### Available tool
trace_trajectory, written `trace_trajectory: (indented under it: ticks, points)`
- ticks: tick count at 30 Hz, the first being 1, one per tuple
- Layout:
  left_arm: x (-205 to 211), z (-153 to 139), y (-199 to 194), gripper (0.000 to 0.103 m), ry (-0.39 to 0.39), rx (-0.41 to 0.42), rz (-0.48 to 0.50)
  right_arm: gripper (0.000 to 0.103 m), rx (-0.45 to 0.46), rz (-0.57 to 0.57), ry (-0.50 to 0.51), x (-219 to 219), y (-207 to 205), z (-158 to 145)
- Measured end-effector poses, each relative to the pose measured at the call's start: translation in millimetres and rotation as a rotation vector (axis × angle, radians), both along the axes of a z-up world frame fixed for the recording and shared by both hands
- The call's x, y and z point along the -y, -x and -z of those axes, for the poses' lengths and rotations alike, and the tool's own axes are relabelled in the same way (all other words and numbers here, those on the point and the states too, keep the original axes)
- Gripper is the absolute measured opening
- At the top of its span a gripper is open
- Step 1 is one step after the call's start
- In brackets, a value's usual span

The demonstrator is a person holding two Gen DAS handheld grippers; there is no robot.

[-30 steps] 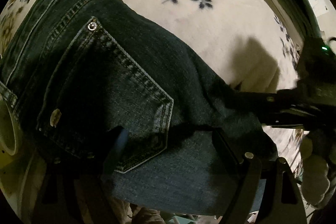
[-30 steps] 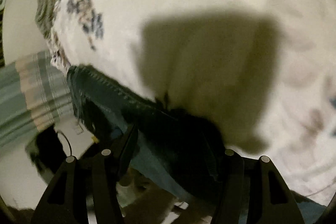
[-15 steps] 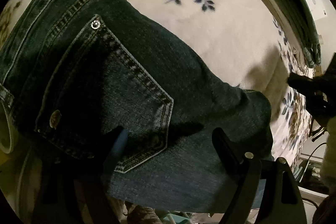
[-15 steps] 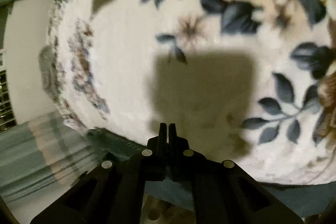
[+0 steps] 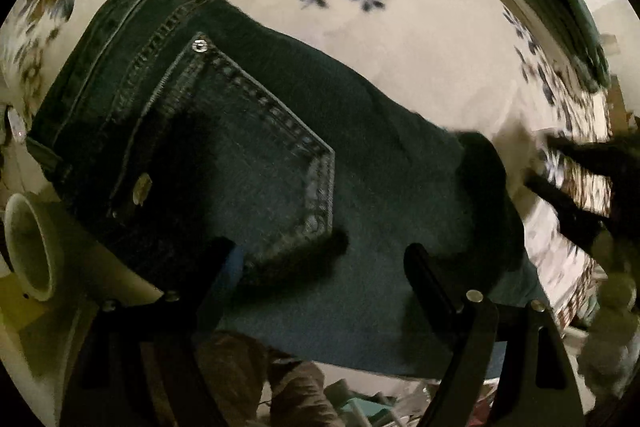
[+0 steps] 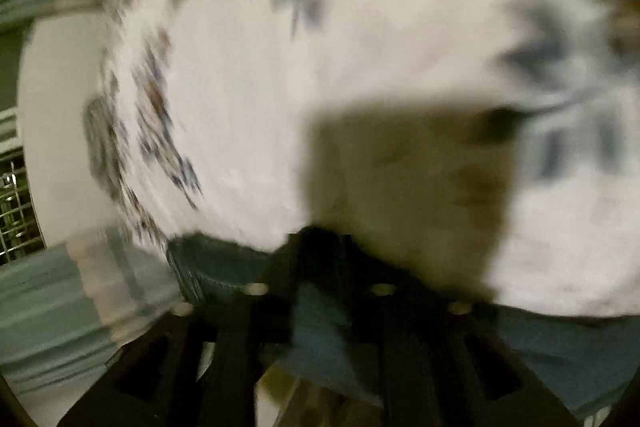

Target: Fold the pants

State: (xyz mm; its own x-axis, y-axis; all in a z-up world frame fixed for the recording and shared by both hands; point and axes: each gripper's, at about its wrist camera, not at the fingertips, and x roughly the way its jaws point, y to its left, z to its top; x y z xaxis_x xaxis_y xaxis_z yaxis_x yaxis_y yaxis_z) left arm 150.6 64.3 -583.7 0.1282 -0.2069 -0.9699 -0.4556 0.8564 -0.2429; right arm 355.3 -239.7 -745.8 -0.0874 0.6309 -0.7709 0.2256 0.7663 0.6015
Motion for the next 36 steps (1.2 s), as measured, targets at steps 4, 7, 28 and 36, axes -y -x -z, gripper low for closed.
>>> trace_trajectory:
  ticks: [4, 7, 28, 36]
  points:
    - [39, -10, -5, 0.082, -0.009, 0.009, 0.08, 0.086, 0.095, 0.21, -0.049, 89, 59, -42]
    - [86, -14, -13, 0.082, -0.01, 0.022, 0.179, 0.086, 0.108, 0.339, 0.065, 151, 121, -57]
    - [275, 52, -62, 0.103, -0.159, -0.013, 0.441, 0.079, 0.139, 1.221, 0.171, 523, 353, 34]
    - [299, 58, -70, 0.103, -0.204, 0.008, 0.404, 0.079, 0.3, 1.308, 0.038, 533, 353, 45]
